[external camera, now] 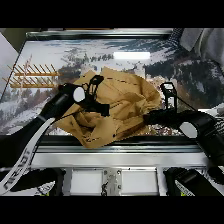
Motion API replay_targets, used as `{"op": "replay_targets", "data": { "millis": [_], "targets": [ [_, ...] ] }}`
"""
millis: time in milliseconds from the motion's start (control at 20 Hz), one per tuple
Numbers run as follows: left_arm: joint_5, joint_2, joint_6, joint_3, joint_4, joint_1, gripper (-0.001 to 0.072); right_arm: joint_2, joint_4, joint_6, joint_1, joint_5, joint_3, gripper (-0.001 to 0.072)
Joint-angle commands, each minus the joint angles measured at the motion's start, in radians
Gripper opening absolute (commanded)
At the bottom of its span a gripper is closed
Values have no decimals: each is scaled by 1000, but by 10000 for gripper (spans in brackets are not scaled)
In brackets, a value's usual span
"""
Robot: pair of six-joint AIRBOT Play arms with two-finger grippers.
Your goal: Fold the clothes and pants, and hang the long-sleeved shirts on hangers.
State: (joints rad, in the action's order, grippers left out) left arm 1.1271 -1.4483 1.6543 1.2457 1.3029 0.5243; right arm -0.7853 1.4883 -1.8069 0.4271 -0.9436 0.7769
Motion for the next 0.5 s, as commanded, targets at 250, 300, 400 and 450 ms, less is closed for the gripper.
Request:
{"op": "replay_targets", "data": {
  "millis": [250, 300, 400, 450],
  "targets": [
    [20, -225, 3, 95, -146, 6, 628, 0, 0, 1, 1, -29, 0, 22],
    [8, -219, 3, 95, -146, 5, 608, 0, 0, 1, 1, -34, 0, 22],
    [-14, -201, 3, 95, -142, 4, 298, 0, 0, 1, 1, -33, 0, 22],
    [-27, -192, 2, 95, -143, -3, 71, 0, 0, 1, 1, -33, 0, 22]
  ]
}}
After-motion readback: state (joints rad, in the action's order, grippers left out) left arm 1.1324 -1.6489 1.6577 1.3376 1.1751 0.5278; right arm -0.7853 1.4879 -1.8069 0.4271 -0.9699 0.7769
